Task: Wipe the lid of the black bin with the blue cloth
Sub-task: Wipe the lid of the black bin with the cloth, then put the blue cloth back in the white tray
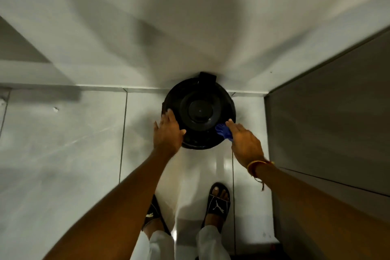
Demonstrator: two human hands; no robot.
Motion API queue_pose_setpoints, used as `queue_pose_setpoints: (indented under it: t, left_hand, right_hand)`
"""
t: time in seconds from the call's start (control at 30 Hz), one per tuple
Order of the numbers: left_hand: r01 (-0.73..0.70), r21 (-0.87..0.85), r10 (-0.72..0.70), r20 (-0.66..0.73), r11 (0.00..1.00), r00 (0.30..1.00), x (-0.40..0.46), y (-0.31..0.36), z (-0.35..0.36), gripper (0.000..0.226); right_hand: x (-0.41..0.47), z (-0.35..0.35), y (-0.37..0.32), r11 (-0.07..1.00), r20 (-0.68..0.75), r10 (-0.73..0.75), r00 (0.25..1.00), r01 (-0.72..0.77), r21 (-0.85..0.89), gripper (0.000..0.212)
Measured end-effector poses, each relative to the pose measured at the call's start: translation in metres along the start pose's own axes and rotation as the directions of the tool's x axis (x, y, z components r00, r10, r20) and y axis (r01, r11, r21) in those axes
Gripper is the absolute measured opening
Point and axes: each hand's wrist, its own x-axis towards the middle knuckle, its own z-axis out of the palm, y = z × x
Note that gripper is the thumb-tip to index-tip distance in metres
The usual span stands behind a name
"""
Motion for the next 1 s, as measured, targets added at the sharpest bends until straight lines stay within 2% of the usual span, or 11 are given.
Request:
queue_pose_setpoints:
  t: [0.03,0.07,0.13,0.2,0.33,0.4,0.47,0.57,0.67,0.83,1.0]
  left_hand:
    - [0.083,-0.235,-0.064,0.084,0.968,0.994,-0.017,0.016,-0.019,0.065]
    - [0.247,-0.506,-0.123,0.265,0.827,0.956,-0.034,0.033,-0.031,0.064]
    - [0.519,-0.742,-0.072,0.544,0.424,0.836,-0.071,0.062,-0.077,0.075]
    - [0.490,-0.836,-0.048,0.494,0.247,0.868,-0.107,0.080,-0.133,0.068]
    - [0.235,-0.931,-0.151,0.199,0.280,0.968,-0.173,0.085,-0.251,0.026]
    - [0.110,-0.955,-0.108,0.083,0.274,0.991,-0.209,0.073,-0.316,0.026]
    - [-0.007,-0.968,-0.064,-0.024,0.252,0.998,-0.237,0.058,-0.372,0.032]
    - [-0.107,-0.971,-0.094,-0.130,0.215,0.987,-0.273,0.029,-0.444,0.035]
    - [-0.136,-0.964,-0.189,-0.181,0.230,0.965,-0.297,-0.022,-0.499,0.029]
    - [0.069,-0.820,-0.449,-0.238,0.568,0.861,-0.289,-0.138,-0.550,0.030]
    - [0.337,-0.652,-0.594,-0.219,0.679,0.774,-0.253,-0.220,-0.561,0.024]
  right_hand:
    - [-0.006,-0.016,-0.015,0.999,-0.031,0.008,0.999,-0.007,0.041,0.071]
    - [-0.012,-0.025,-0.030,0.998,-0.048,-0.025,0.999,0.027,0.051,0.069]
    - [-0.027,-0.055,-0.074,0.987,-0.101,-0.141,0.985,0.148,0.063,0.069]
    - [-0.048,-0.090,-0.123,0.965,-0.145,-0.243,0.959,0.255,0.066,0.074]
    - [-0.088,-0.177,-0.207,0.854,-0.169,-0.356,0.919,0.393,0.341,0.077]
    - [-0.108,-0.231,-0.250,0.687,-0.172,-0.376,0.910,0.399,0.607,0.075]
    - [-0.119,-0.273,-0.286,0.518,-0.270,-0.248,0.930,0.363,0.775,0.064]
    - [-0.116,-0.308,-0.351,0.208,-0.081,-0.089,0.993,0.098,0.973,0.050]
    - [-0.111,-0.316,-0.433,-0.010,0.180,-0.294,0.939,-0.192,0.981,0.038]
    - [-0.095,-0.295,-0.559,0.165,0.354,-0.315,0.881,-0.317,0.934,0.036]
    - [-0.083,-0.270,-0.630,0.384,0.531,-0.243,0.812,-0.422,0.821,0.040]
